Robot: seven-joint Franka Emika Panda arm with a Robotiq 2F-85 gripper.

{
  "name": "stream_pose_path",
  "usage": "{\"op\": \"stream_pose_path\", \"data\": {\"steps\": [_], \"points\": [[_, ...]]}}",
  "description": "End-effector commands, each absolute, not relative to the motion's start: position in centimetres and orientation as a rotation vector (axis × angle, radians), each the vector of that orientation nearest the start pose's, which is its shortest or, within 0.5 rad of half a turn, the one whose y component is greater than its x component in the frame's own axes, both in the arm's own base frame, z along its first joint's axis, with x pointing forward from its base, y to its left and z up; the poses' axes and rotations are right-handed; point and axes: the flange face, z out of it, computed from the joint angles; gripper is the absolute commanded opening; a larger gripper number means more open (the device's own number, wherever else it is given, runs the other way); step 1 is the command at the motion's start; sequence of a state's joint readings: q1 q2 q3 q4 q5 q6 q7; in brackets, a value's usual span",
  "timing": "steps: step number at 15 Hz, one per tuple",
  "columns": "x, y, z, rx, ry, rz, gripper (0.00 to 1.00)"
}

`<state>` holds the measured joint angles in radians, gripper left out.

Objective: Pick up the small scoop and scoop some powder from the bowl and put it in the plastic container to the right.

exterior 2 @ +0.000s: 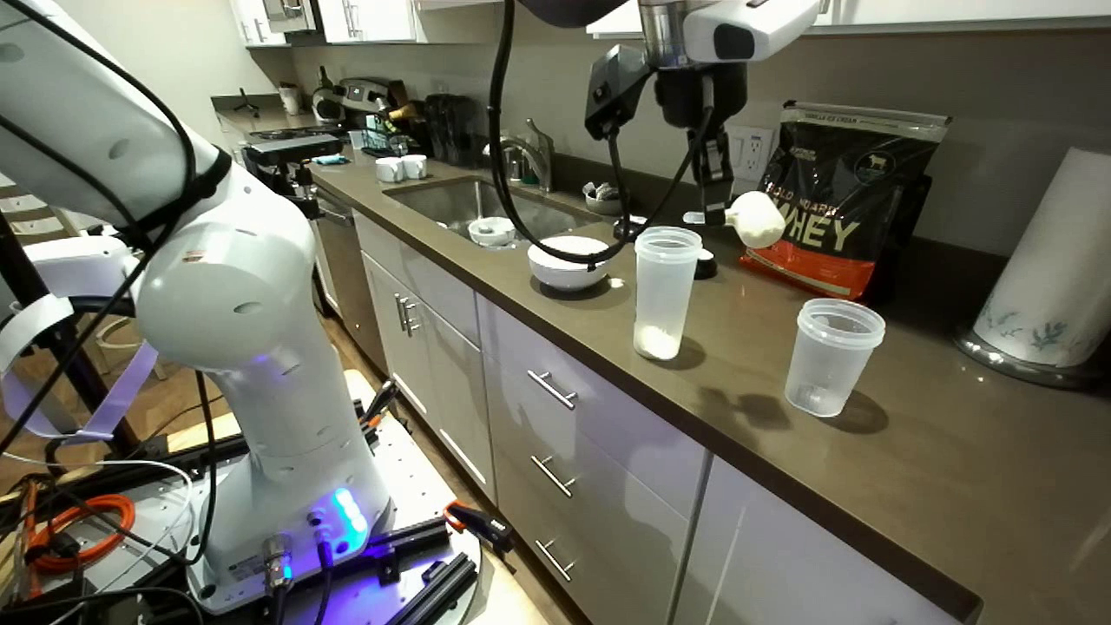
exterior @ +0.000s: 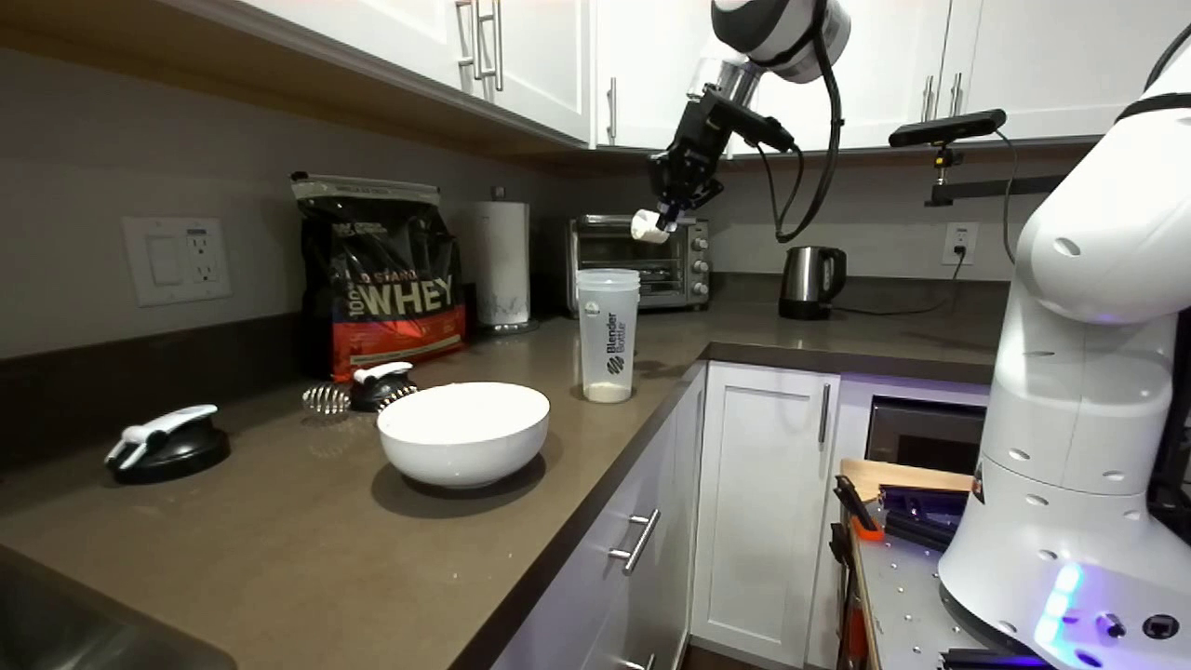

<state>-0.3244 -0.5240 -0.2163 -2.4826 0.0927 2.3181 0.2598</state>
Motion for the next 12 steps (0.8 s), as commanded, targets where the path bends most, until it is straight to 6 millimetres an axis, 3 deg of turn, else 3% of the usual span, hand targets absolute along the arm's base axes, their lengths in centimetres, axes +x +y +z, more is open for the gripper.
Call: {"op": "stream_pose_path", "data": {"steps": [1,12], "points": [[37.8,-23.8,50.1,-2.666,1.268,-0.562,0.03],[41.9,-26.4,48.9,-2.67,1.373,-0.565,0.03]]}}
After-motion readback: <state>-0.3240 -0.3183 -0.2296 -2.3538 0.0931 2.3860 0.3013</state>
